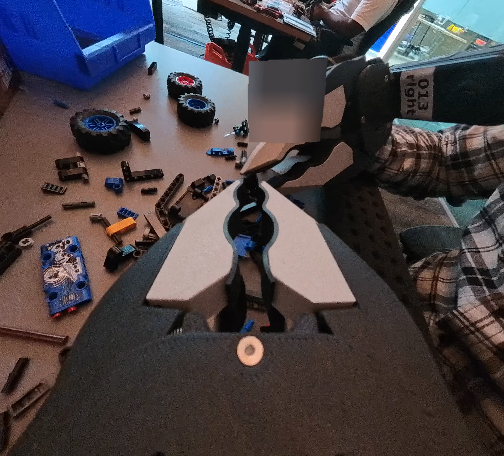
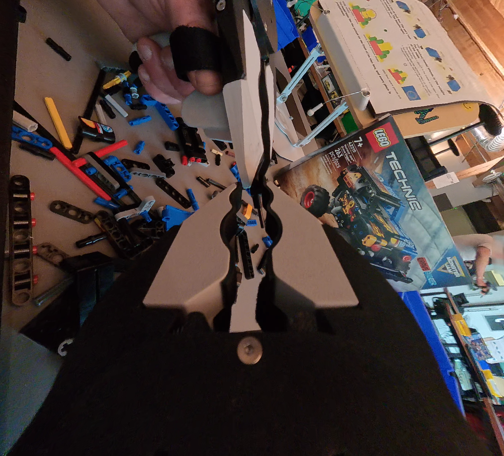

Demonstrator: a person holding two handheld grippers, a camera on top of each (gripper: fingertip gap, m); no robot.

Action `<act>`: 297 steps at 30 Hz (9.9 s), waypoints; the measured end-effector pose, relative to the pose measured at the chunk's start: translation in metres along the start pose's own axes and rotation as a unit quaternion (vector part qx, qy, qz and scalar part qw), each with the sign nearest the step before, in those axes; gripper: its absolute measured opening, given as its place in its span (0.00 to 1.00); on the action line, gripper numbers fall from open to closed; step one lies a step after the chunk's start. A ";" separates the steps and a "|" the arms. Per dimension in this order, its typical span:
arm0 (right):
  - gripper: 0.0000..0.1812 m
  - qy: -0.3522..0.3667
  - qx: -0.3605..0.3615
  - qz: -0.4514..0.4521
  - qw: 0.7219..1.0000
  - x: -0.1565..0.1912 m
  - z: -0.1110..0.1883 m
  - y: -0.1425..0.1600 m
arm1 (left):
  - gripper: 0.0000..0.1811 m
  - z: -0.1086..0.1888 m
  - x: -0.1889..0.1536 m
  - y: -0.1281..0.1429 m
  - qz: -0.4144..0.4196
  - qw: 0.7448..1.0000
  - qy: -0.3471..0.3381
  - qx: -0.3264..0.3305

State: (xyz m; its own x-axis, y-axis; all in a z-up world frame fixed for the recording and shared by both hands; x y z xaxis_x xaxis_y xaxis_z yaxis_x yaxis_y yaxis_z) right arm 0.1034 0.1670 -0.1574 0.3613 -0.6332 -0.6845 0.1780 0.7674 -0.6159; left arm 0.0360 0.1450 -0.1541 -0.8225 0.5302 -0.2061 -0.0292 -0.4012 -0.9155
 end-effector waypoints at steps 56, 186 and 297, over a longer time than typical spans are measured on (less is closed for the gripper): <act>0.09 -0.103 0.006 -0.136 0.985 0.007 -0.004 0.028 | 0.04 0.013 -0.002 0.025 -0.100 0.992 -0.021 0.075; 0.07 -0.077 -0.049 -0.187 0.978 -0.028 -0.024 -0.019 | 0.03 0.276 0.182 0.096 -0.136 0.868 -0.421 0.226; 0.04 -0.262 0.073 -0.169 0.947 0.032 -0.077 -0.007 | 0.03 0.053 -0.002 0.058 -0.352 0.903 -0.204 0.137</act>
State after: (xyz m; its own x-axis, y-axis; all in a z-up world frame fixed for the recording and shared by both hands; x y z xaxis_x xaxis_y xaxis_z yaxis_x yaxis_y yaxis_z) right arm 0.0432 0.1339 -0.2048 0.6595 -0.7374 -0.1460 0.4759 0.5599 -0.6783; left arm 0.0055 0.0806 -0.1888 -0.6839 0.4286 0.5904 -0.7208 -0.2713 -0.6379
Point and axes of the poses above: each gripper's, where its closed fingertips meet, z back along the fingers, y out of its underside, x = y × z across the jaws, the point moved 5 cm from there along z, back along the fingers, and after that the axes turned 10 degrees about -y, right-handed, at the moved point
